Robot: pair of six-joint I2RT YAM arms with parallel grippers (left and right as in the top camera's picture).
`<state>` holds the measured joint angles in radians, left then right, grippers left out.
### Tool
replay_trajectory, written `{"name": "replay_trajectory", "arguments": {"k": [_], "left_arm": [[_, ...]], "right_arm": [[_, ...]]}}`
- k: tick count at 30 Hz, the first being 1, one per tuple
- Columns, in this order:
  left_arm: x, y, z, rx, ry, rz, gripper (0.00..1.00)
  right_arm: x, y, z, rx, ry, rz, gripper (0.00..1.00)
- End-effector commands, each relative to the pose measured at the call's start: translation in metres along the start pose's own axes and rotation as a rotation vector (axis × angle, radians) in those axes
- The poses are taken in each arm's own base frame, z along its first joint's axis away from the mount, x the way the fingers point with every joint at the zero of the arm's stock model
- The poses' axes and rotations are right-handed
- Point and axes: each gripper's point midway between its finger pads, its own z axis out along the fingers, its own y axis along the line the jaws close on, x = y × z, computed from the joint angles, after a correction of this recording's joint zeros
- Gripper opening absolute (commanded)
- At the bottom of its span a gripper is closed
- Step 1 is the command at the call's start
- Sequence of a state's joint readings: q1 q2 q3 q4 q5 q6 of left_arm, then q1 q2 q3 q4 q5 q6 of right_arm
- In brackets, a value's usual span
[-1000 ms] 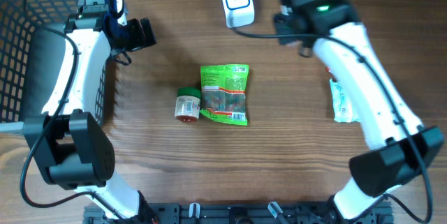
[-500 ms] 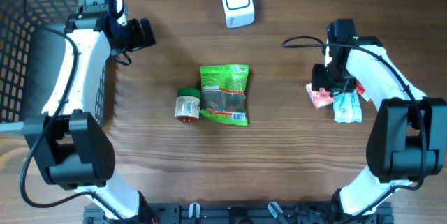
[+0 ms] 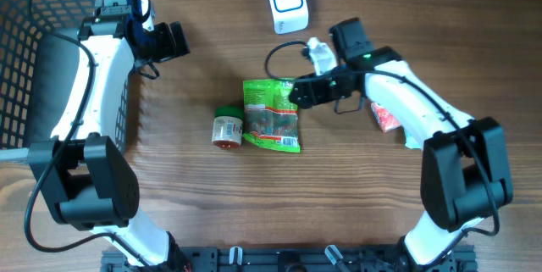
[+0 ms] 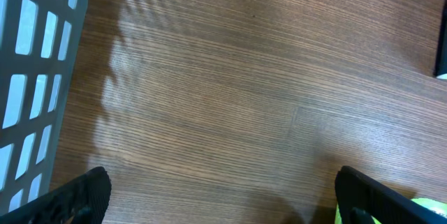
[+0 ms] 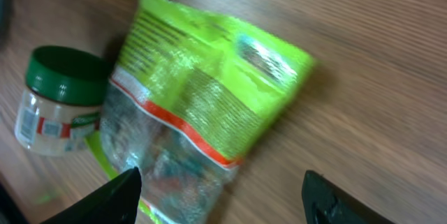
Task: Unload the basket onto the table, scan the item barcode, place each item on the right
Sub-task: 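Grasp the green snack bag with the right gripper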
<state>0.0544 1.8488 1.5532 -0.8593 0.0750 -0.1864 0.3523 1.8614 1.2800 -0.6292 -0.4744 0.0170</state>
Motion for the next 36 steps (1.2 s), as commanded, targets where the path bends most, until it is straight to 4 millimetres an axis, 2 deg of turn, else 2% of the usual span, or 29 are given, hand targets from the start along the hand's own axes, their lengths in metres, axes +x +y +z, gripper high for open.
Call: {"name": "replay_trajectory", "arguments": {"k": [1, 3, 6, 8, 10, 12, 18, 19, 20, 21, 22, 24, 26, 27, 28, 29, 32, 33, 36], "left_arm": [[-0.006, 0.000, -0.008, -0.001, -0.025, -0.010, 1.00], [-0.006, 0.000, -0.008, -0.001, -0.025, -0.009, 1.00], [-0.006, 0.000, -0.008, -0.001, -0.025, -0.010, 1.00], [-0.006, 0.000, -0.008, -0.001, -0.025, -0.010, 1.00], [-0.006, 0.000, -0.008, -0.001, -0.025, -0.010, 1.00], [-0.006, 0.000, -0.008, -0.001, -0.025, -0.010, 1.00], [-0.006, 0.000, -0.008, -0.001, -0.025, -0.009, 1.00], [-0.006, 0.000, -0.008, 0.000, -0.025, -0.009, 1.00], [-0.006, 0.000, -0.008, 0.000, -0.025, -0.009, 1.00], [-0.006, 0.000, -0.008, 0.000, -0.025, -0.009, 1.00], [-0.006, 0.000, -0.008, 0.000, -0.025, -0.009, 1.00], [-0.006, 0.000, -0.008, 0.000, -0.025, -0.009, 1.00], [-0.006, 0.000, -0.008, 0.000, -0.025, -0.009, 1.00], [-0.006, 0.000, -0.008, 0.000, -0.025, -0.009, 1.00], [-0.006, 0.000, -0.008, 0.000, -0.025, -0.009, 1.00], [-0.006, 0.000, -0.008, 0.000, -0.025, -0.009, 1.00], [-0.006, 0.000, -0.008, 0.000, -0.025, -0.009, 1.00], [-0.006, 0.000, -0.008, 0.000, -0.025, -0.009, 1.00], [-0.006, 0.000, -0.008, 0.000, -0.025, -0.009, 1.00]], "right_arm": [[-0.016, 0.016, 0.011, 0.073, -0.051, -0.054, 0.74], [-0.025, 0.011, 0.014, 0.186, -0.088, -0.086, 0.74], [-0.041, 0.023, 0.017, 0.191, -0.150, -0.183, 0.87], [-0.055, 0.024, 0.017, 0.201, -0.205, -0.211, 0.89], [-0.062, 0.016, 0.018, 0.244, -0.231, -0.208, 0.89], [-0.057, 0.011, 0.028, 0.249, -0.209, -0.202, 0.89], [-0.028, -0.016, 0.074, 0.262, -0.087, -0.162, 0.88], [-0.025, -0.018, 0.078, 0.263, -0.072, -0.157, 0.80], [-0.020, -0.019, 0.079, 0.265, -0.052, -0.152, 0.50], [-0.015, -0.020, 0.077, 0.268, -0.034, -0.146, 0.24], [-0.011, -0.020, 0.072, 0.271, -0.017, -0.125, 0.04], [0.003, -0.027, 0.052, 0.290, 0.030, -0.018, 0.04], [0.023, -0.048, 0.018, 0.382, 0.072, 0.202, 0.04], [0.033, -0.054, 0.009, 0.400, 0.095, 0.294, 0.04], [0.044, -0.060, 0.003, 0.417, 0.122, 0.381, 0.04], [0.065, -0.066, -0.004, 0.446, 0.180, 0.504, 0.04], [0.105, -0.066, -0.005, 0.482, 0.300, 0.570, 0.04], [0.112, -0.065, -0.007, 0.485, 0.330, 0.568, 0.05], [0.137, -0.043, -0.015, 0.361, 0.494, 0.441, 0.36]]}}
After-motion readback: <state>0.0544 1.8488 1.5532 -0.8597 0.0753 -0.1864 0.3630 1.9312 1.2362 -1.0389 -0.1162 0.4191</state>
